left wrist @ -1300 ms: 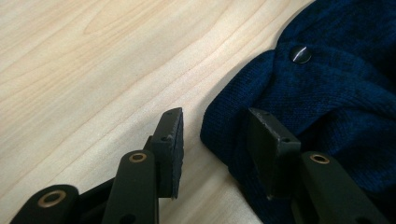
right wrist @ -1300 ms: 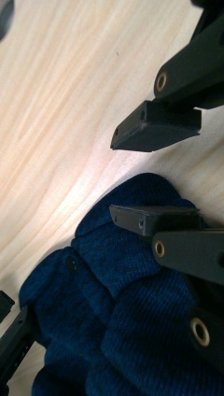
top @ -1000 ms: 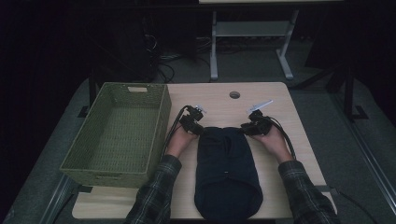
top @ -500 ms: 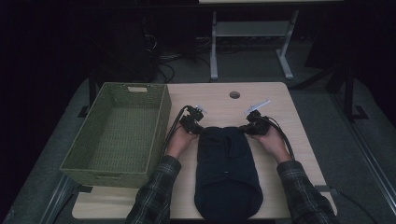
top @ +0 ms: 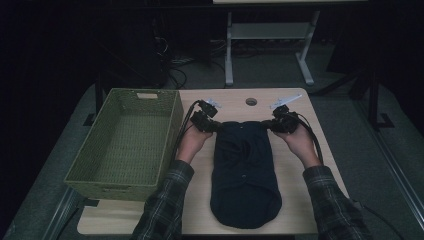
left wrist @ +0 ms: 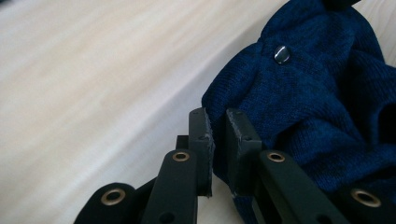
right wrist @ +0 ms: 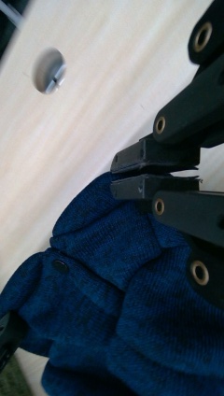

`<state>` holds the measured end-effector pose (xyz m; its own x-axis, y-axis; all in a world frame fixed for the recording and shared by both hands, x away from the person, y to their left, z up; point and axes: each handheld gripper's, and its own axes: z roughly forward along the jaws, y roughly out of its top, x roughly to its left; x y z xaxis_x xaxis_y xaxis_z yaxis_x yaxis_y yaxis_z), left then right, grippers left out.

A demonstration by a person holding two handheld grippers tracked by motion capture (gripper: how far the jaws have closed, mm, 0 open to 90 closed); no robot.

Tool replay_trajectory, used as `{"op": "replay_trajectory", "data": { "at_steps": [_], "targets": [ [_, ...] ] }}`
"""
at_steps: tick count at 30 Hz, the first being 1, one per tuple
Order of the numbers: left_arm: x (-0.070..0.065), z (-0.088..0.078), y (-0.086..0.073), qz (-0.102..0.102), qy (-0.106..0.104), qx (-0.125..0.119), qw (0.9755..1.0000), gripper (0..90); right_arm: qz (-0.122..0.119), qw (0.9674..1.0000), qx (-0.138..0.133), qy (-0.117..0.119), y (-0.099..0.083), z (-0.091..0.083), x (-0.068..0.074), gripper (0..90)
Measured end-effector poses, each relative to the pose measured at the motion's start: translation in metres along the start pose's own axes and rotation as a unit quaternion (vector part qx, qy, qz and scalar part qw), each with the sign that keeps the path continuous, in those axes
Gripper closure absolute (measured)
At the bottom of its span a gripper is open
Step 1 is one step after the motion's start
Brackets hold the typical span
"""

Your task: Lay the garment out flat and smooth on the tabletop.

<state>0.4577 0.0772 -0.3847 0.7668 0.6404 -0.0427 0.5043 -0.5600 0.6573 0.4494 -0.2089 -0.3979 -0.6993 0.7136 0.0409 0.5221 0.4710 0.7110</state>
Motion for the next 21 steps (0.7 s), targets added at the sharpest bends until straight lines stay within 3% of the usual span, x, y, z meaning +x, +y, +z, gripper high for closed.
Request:
{"op": "replay_trajectory", "data": {
  "at_steps": [3,5,10,13,17,21],
  "targets": [
    [0.0,-0.007,0.007,0.003,0.005,-0.01,0.9999,81.8,-0.007,0.9998,-0.011,-0.011,0.011,-0.011,0.0,86.0],
    [0.0,-0.02,0.02,0.011,0.019,-0.026,0.9994,81.8,-0.012,0.9994,-0.024,-0.02,0.02,-0.02,0.0,86.0],
    [-0.006,-0.04,0.032,0.023,0.038,-0.052,0.9976,81.7,-0.024,0.9971,-0.061,-0.041,0.034,-0.04,0.006,85.9],
    [-0.012,-0.045,0.029,0.031,0.033,-0.056,0.9974,81.4,-0.031,0.9964,-0.068,-0.038,0.034,-0.048,0.011,85.8],
    [-0.021,-0.05,0.018,0.028,0.01,-0.069,0.9972,81.3,-0.038,0.9961,-0.073,-0.031,0.022,-0.054,0.019,85.6],
    [-0.036,-0.054,0.009,0.045,0.002,-0.071,0.9965,81.1,-0.045,0.9951,-0.084,-0.026,0.008,-0.065,0.028,85.5]
  ]
}}
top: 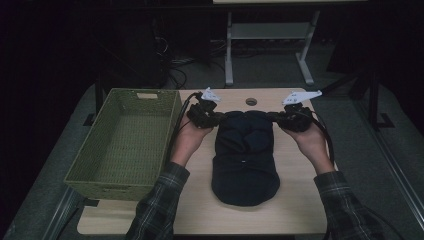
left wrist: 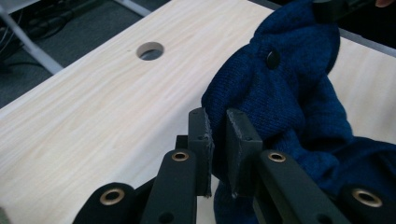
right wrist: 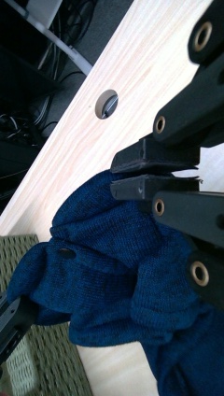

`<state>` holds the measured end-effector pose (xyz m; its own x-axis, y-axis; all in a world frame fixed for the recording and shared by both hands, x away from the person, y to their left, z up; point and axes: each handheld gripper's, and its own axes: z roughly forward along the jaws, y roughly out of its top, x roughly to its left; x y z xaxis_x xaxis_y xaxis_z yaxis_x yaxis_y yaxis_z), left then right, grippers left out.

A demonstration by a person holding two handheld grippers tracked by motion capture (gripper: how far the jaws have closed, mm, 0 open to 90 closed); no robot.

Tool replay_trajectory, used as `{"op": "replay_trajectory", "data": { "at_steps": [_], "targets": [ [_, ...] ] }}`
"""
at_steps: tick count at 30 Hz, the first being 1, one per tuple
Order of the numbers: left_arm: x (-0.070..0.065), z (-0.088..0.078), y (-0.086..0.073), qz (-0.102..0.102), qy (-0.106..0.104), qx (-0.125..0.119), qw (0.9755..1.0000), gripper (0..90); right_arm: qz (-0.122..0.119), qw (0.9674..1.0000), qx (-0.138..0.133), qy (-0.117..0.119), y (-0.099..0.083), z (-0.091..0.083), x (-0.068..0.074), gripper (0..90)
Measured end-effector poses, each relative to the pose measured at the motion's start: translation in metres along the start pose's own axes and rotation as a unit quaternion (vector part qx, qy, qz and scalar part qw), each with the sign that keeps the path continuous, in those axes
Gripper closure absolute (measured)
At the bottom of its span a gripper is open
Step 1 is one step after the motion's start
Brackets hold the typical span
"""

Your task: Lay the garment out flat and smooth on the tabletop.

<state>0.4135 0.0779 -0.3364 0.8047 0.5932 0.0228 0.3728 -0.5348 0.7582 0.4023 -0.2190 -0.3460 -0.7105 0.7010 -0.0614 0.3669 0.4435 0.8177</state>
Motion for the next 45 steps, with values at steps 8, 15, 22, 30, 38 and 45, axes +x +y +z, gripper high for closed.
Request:
{"op": "replay_trajectory", "data": {
  "at_steps": [8,15,22,30,38,45],
  "targets": [
    [-0.027,-0.012,-0.014,0.031,-0.005,-0.003,0.9995,80.6,-0.017,0.9997,-0.019,-0.005,-0.022,-0.019,0.023,85.0],
    [-0.04,-0.018,-0.033,0.029,-0.033,0.002,0.999,80.2,-0.015,0.9996,-0.021,0.014,-0.041,-0.029,0.042,84.3],
    [-0.049,-0.022,-0.048,0.018,-0.062,0.002,0.9979,79.9,-0.016,0.9992,-0.011,0.036,-0.055,-0.037,0.053,84.0],
    [-0.064,-0.027,-0.065,0.015,-0.096,0.009,0.9953,79.6,-0.011,0.9972,-0.004,0.073,-0.073,-0.05,0.067,83.1],
    [-0.081,-0.028,-0.084,0.01,-0.124,0.033,0.9917,79.6,-0.008,0.9948,0.007,0.101,-0.097,-0.053,0.082,82.9],
    [-0.094,-0.029,-0.099,0.016,-0.137,0.051,0.9891,79.1,0.002,0.9919,0.012,0.126,-0.114,-0.053,0.093,82.2]
  ]
}}
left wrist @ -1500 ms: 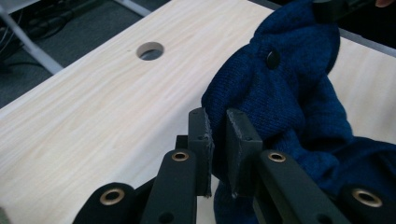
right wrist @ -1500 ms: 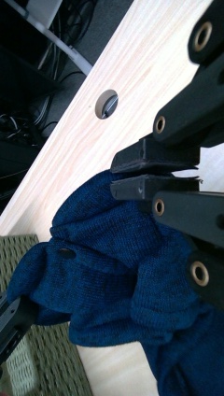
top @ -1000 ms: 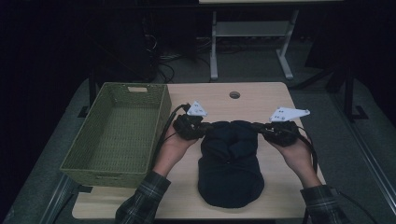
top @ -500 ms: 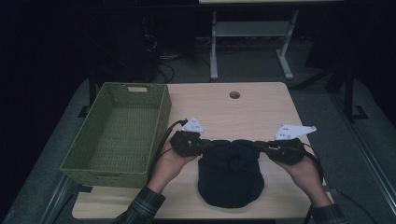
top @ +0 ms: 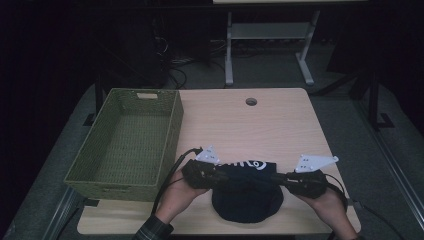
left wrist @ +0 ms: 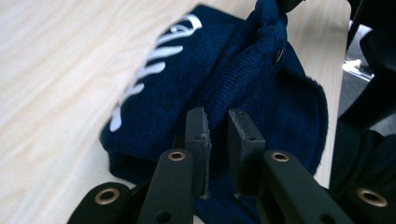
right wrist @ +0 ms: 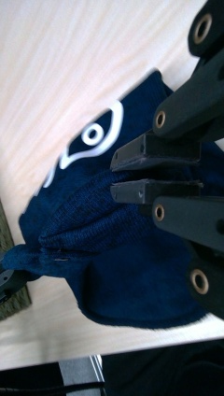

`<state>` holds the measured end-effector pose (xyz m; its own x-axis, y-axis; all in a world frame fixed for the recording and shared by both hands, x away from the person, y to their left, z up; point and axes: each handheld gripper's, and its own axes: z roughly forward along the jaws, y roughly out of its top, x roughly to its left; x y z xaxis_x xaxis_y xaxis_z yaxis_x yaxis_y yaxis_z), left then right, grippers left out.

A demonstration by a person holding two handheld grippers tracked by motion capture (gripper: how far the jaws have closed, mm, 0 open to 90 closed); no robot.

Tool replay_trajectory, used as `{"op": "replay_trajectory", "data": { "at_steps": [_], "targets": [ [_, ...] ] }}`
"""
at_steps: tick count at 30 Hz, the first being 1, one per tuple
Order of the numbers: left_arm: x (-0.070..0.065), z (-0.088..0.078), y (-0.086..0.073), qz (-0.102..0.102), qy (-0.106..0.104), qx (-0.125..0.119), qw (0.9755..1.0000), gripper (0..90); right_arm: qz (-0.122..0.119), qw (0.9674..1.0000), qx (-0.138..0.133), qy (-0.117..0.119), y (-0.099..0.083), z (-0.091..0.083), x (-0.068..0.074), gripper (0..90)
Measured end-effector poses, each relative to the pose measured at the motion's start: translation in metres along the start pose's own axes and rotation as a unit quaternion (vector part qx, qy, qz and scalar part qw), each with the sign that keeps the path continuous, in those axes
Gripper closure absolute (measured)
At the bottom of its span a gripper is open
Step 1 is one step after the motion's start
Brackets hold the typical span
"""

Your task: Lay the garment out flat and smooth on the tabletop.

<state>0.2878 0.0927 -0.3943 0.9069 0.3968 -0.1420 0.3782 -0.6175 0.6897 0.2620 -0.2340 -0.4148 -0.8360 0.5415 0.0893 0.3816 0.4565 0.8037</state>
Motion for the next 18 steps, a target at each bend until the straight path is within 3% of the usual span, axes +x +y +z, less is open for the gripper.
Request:
{"op": "replay_trajectory", "data": {
  "at_steps": [5,10,12,18],
  "targets": [
    [-0.003,0.008,-0.013,-0.012,-0.021,0.014,0.9996,78.8,0.004,0.9998,0.015,0.013,-0.013,0.003,0.007,81.8],
    [-0.008,0.017,-0.021,-0.015,-0.026,0.027,0.9992,78.7,0.006,0.9992,0.031,0.023,-0.025,0.009,0.015,81.9],
    [-0.011,0.022,-0.023,-0.009,-0.025,0.037,0.999,78.8,0.004,0.9988,0.043,0.022,-0.028,0.011,0.018,81.9],
    [-0.005,0.029,-0.022,-0.004,-0.004,0.029,0.9996,79.3,0.001,0.9985,0.052,0.017,-0.029,0.018,0.015,82.1]
  ]
}}
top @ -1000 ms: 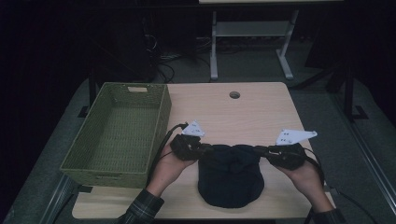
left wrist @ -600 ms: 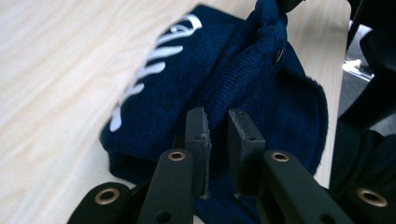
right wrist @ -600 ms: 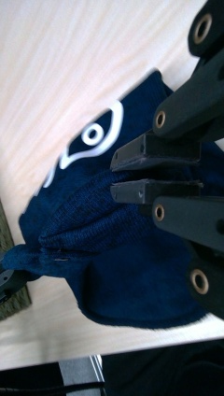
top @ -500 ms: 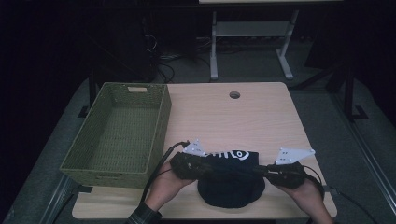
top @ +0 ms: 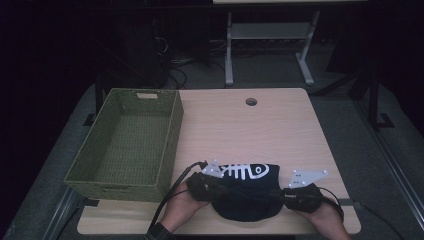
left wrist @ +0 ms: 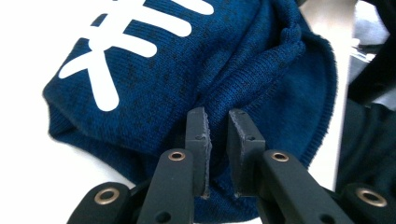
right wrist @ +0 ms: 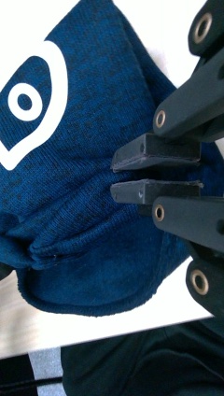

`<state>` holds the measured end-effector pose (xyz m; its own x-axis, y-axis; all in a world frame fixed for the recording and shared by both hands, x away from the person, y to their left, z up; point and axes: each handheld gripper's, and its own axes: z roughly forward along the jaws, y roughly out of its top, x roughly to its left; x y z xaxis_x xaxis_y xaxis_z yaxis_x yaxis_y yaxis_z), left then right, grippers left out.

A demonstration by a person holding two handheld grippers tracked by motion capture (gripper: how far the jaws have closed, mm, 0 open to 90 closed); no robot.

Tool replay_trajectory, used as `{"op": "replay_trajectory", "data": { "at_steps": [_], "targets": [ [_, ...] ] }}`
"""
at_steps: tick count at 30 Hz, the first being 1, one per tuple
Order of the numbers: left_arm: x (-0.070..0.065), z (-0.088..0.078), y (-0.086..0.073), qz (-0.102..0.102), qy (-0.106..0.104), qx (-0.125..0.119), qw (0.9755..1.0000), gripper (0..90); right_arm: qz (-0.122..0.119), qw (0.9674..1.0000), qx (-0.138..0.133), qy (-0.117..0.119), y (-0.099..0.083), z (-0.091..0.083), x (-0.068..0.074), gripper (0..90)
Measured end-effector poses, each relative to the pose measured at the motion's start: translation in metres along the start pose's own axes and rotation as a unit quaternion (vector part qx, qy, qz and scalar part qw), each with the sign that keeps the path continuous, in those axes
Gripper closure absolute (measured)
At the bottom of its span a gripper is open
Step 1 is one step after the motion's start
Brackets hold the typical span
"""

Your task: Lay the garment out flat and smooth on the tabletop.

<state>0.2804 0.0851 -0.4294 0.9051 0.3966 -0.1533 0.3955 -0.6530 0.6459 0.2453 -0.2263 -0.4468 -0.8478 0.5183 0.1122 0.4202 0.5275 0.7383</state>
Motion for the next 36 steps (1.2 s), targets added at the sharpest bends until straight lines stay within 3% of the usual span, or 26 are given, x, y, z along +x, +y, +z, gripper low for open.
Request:
{"op": "replay_trajectory", "data": {
  "at_steps": [6,12,15,19,24,30,32,36],
  "targets": [
    [0.013,0.003,0.007,0.004,0.03,-0.004,0.9995,79.2,-0.008,0.9997,0.002,-0.021,0.009,0.007,-0.011,82.1],
    [0.017,0.001,0.011,0.002,0.033,-0.006,0.9994,74.4,-0.003,0.9996,-0.002,-0.029,0.012,0.009,-0.017,78.6],
    [0.017,-0.009,0.013,-0.002,0.032,-0.018,0.9993,68.7,-0.002,0.9993,-0.02,-0.03,0.013,0.001,-0.018,70.4],
    [0.017,-0.028,0.018,-0.001,0.048,-0.041,0.998,65.0,0.008,0.9978,-0.05,-0.044,0.014,-0.019,-0.022,68.1],
    [0.018,-0.042,0.024,-0.004,0.053,-0.058,0.9969,63.7,0.019,0.9948,-0.077,-0.063,0.015,-0.038,-0.031,73.6],
    [0.021,-0.058,0.031,-0.005,0.062,-0.083,0.9946,62.9,0.018,0.9948,-0.078,-0.063,0.023,-0.035,-0.039,80.4],
    [0.024,-0.061,0.034,-0.007,0.065,-0.089,0.9939,66.1,0.013,0.9953,-0.077,-0.057,0.028,-0.032,-0.041,82.3],
    [0.034,-0.055,0.042,-0.009,0.064,-0.09,0.9938,81.4,0.009,0.9963,-0.075,-0.041,0.036,-0.023,-0.042,87.7]
  ]
}}
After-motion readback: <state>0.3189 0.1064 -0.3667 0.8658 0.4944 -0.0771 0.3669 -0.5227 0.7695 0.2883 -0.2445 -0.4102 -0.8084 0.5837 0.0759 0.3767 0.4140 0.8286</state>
